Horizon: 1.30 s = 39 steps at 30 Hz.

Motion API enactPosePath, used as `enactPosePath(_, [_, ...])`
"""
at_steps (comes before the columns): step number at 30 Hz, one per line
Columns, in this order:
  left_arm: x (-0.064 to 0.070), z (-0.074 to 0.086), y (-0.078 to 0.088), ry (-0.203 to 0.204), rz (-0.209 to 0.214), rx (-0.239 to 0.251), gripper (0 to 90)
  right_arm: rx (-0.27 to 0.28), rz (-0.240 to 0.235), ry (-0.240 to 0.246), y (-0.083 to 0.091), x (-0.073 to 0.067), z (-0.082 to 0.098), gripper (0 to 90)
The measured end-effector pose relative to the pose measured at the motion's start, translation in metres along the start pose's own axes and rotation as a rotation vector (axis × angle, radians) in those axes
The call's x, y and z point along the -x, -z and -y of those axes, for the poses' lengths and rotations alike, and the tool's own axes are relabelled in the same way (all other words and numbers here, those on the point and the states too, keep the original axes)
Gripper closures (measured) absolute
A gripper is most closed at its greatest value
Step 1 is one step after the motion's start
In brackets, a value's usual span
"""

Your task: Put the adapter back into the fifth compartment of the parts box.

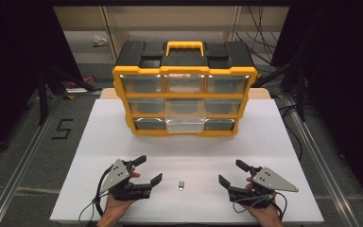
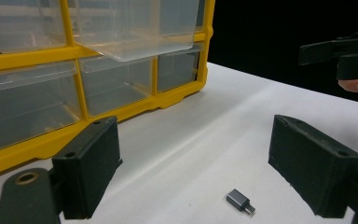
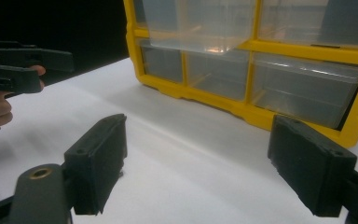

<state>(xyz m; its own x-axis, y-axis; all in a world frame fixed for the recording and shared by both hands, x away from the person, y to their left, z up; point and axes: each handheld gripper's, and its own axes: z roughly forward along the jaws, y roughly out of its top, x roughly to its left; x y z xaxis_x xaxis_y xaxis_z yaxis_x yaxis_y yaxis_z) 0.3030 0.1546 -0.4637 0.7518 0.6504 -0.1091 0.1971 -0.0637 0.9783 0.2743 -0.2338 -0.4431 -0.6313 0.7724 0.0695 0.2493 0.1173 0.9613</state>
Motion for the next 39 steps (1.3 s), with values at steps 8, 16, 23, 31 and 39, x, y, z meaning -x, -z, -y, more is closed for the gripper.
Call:
enactPosePath(8, [0.001,0.0,0.001,0.0,0.006,0.003,16.1,-0.007,0.0,0.012,-0.001,-0.002,-0.001,20.7])
enactPosePath(16, [0.001,0.0,0.0,-0.005,0.01,0.002,16.2,-0.015,-0.007,0.037,-0.005,-0.007,-0.002,20.9])
enactPosePath(23, [0.001,0.0,0.0,-0.006,0.009,0.003,16.4,-0.061,-0.059,0.061,-0.013,-0.015,-0.007,20.8])
enactPosePath(31, [0.002,0.0,0.0,-0.011,0.009,0.002,16.6,-0.172,-0.129,0.105,-0.03,-0.027,-0.005,20.7])
enactPosePath(39, [0.002,0.0,0.0,-0.009,0.008,0.004,16.8,-0.229,-0.152,0.112,-0.042,-0.032,-0.004,21.2])
